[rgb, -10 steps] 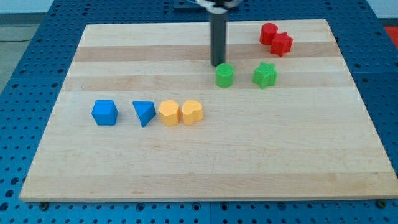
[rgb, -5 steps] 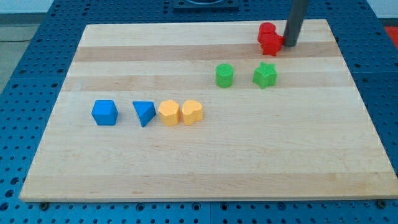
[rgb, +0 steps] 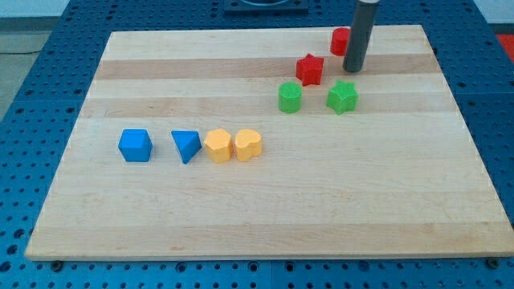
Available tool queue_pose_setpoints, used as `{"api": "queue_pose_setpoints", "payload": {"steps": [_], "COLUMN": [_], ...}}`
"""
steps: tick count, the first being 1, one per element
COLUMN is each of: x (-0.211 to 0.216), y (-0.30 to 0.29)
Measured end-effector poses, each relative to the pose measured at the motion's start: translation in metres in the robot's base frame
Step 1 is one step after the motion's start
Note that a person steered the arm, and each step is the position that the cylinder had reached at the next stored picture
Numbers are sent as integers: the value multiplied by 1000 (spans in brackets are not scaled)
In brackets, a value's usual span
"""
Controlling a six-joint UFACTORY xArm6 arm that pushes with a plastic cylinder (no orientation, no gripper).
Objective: Push the red star to the left of the green circle
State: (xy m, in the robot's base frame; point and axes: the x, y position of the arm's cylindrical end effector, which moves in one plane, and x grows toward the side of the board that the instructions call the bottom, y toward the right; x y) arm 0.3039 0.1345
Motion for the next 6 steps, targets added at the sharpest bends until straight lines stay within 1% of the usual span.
{"api": "queue_pose_setpoints", "payload": {"steps": [4,5,6], "x": [0,1,4], "y": [-114,-138,-147]}}
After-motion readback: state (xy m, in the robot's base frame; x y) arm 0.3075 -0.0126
